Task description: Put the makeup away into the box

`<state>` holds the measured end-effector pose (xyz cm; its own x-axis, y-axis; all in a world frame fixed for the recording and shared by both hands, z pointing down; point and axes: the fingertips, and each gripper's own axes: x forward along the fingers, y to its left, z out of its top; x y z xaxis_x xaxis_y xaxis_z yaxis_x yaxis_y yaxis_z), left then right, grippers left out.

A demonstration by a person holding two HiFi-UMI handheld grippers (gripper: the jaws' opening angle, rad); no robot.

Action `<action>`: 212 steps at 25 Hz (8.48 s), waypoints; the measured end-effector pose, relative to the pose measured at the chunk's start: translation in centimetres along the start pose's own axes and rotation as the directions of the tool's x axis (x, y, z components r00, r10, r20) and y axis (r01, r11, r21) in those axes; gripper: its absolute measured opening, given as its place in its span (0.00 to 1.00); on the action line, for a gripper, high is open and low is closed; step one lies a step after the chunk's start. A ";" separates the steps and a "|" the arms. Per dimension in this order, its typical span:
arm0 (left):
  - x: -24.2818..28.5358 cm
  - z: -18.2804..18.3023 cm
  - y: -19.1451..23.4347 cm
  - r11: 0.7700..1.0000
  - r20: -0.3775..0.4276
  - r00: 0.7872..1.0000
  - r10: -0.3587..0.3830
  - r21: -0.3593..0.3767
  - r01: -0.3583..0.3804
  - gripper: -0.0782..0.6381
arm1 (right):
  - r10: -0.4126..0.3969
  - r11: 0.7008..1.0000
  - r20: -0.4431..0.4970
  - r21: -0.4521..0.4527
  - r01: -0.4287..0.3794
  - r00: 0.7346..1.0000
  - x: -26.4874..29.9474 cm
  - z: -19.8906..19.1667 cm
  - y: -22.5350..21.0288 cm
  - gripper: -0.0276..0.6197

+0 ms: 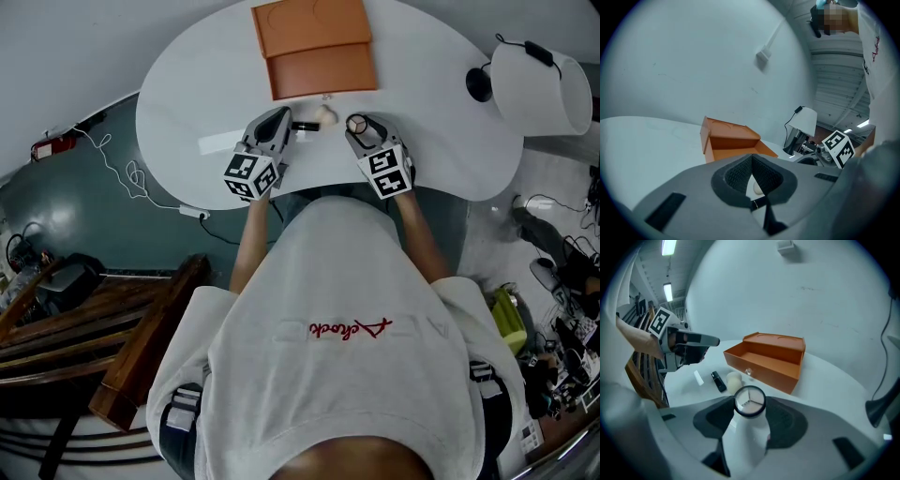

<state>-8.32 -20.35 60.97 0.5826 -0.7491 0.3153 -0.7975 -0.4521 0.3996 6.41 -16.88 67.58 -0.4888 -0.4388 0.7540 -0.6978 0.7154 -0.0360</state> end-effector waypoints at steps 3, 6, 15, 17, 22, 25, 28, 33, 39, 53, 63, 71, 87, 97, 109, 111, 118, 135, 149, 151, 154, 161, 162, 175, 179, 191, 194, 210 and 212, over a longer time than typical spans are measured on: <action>0.3 1.1 -0.1 1.000 0.019 1.000 -0.004 0.014 0.003 0.12 | -0.026 1.000 0.053 -0.008 0.027 0.998 -0.5 2.1 -1.0 0.39; 0.5 2.7 -0.3 0.999 0.041 0.999 -0.008 0.032 0.007 0.12 | -0.049 0.999 0.091 -0.001 0.049 0.995 -1.1 4.3 -2.1 0.39; 0.5 8.0 0.0 0.995 0.123 0.992 -0.005 0.095 -0.007 0.12 | -0.088 0.995 0.196 -0.029 0.095 0.977 -2.4 10.5 -4.4 0.39; 0.5 9.0 0.1 0.994 0.139 0.990 -0.002 0.106 -0.013 0.12 | -0.091 0.994 0.215 -0.040 0.102 0.972 -2.5 11.7 -4.9 0.39; 0.3 10.1 0.6 0.993 0.164 0.986 0.012 0.111 -0.030 0.12 | -0.086 0.991 0.231 -0.079 0.107 0.969 -2.2 13.4 -5.5 0.39; -0.5 10.1 1.1 0.994 0.169 0.985 0.028 0.102 -0.046 0.12 | -0.070 0.991 0.225 -0.099 0.094 0.972 -1.9 13.8 -5.1 0.39; -1.5 10.1 2.0 0.993 0.178 0.982 0.064 0.086 -0.080 0.12 | -0.033 0.990 0.217 -0.126 0.062 0.976 -1.0 14.5 -4.2 0.39; -3.3 9.8 3.9 0.987 0.191 0.973 0.133 0.059 -0.146 0.12 | 0.049 0.984 0.197 -0.178 -0.013 0.979 1.5 15.5 -1.9 0.39; -6.4 9.0 6.8 0.971 0.201 0.952 0.231 0.012 -0.239 0.12 | 0.139 0.963 0.151 -0.251 -0.098 0.979 4.5 16.4 0.3 0.39; -7.2 7.2 8.7 0.963 0.170 0.948 0.268 -0.043 -0.264 0.12 | 0.194 0.643 -0.113 -0.735 -0.213 0.975 9.9 13.2 1.7 0.39; -7.4 6.9 9.6 0.960 0.157 0.947 0.279 -0.049 -0.275 0.12 | 0.232 0.529 -0.270 -0.771 -0.354 0.935 12.5 12.0 2.2 0.39; -7.9 6.8 10.0 0.957 0.158 0.944 0.289 -0.056 -0.284 0.12 | 0.210 0.562 -0.327 -0.731 -0.388 0.921 13.4 11.0 2.1 0.39; -7.0 7.4 8.2 0.971 0.170 0.956 0.239 -0.019 -0.239 0.12 | 0.091 0.472 -0.029 -0.879 -0.069 0.995 9.4 14.6 1.9 0.10; -6.4 8.4 5.7 0.982 0.183 0.967 0.176 0.030 -0.184 0.12 | 0.087 0.892 0.171 -0.452 0.000 0.981 5.2 17.4 0.2 0.09; -3.7 8.5 2.5 0.994 0.160 0.985 0.069 0.075 -0.081 0.12 | -0.007 0.995 0.320 0.099 -0.026 0.947 0.2 15.6 -3.6 0.09; -3.5 8.1 2.2 0.995 0.150 0.987 0.059 0.073 -0.071 0.12 | -0.011 0.995 0.309 0.102 -0.021 0.951 -0.1 14.6 -3.4 0.09; -3.5 4.9 1.7 0.998 0.098 0.994 0.049 0.034 -0.052 0.12 | 0.015 0.996 0.240 0.083 -0.035 0.971 0.2 10.8 -1.2 0.09; -4.1 0.5 3.2 0.996 0.042 0.996 0.078 -0.048 -0.076 0.12 | 0.173 0.982 0.003 0.075 -0.173 0.985 5.1 3.2 3.4 0.32; -3.3 1.6 3.4 0.997 0.054 0.996 0.070 -0.039 -0.068 0.12 | 0.224 0.973 0.021 0.053 -0.225 0.974 4.6 4.2 4.0 0.26; -3.2 2.0 3.2 0.998 0.061 0.996 0.063 -0.031 -0.061 0.12 | 0.218 0.974 0.053 0.051 -0.220 0.975 4.0 5.2 3.8 0.26; -2.8 2.9 2.7 0.999 0.075 0.996 0.052 -0.013 -0.051 0.12 | 0.201 0.978 0.099 0.043 -0.206 0.975 3.2 6.7 3.3 0.26; -2.0 6.2 1.4 0.998 0.119 0.993 0.027 0.047 -0.033 0.12 | 0.111 0.990 0.222 0.063 -0.128 0.969 0.9 10.9 0.1 0.26; -2.0 6.7 1.3 0.998 0.126 0.992 0.026 0.056 -0.033 0.12 | 0.095 0.991 0.240 0.067 -0.113 0.966 0.6 11.6 -0.5 0.26; 0.1 12.2 -0.6 0.988 0.190 0.982 -0.012 0.154 -0.018 0.12 | 0.023 0.998 0.374 0.051 -0.045 0.927 -2.4 17.3 -5.5 0.26; 0.0 12.1 -0.5 0.988 0.186 0.982 -0.003 0.149 -0.026 0.12 | 0.033 0.999 0.350 0.009 -0.038 0.936 -2.3 17.0 -5.7 0.26; -0.6 10.2 1.3 0.993 0.185 0.981 0.063 0.086 -0.080 0.12 | 0.036 0.619 0.007 -0.785 -0.017 0.999 3.0 12.6 -3.1 0.26; -0.7 9.9 1.8 0.993 0.182 0.980 0.077 0.072 -0.091 0.12 | 0.019 0.496 -0.052 -0.866 -0.054 0.998 4.1 11.5 -3.0 0.26; -0.6 9.3 3.5 0.993 0.169 0.981 0.097 0.049 -0.107 0.12 | 0.119 0.689 -0.132 -0.703 -0.178 0.984 6.0 10.9 -2.9 0.31; -0.5 9.3 3.4 0.994 0.167 0.982 0.092 0.050 -0.101 0.12 | 0.111 0.688 -0.117 -0.707 -0.161 0.987 5.8 11.2 -2.9 0.31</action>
<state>-12.74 -26.02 54.13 0.4728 -0.8576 0.2024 -0.8591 -0.3976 0.3222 -0.27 -27.55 64.75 -0.4983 -0.2902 0.8170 -0.0312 0.9477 0.3176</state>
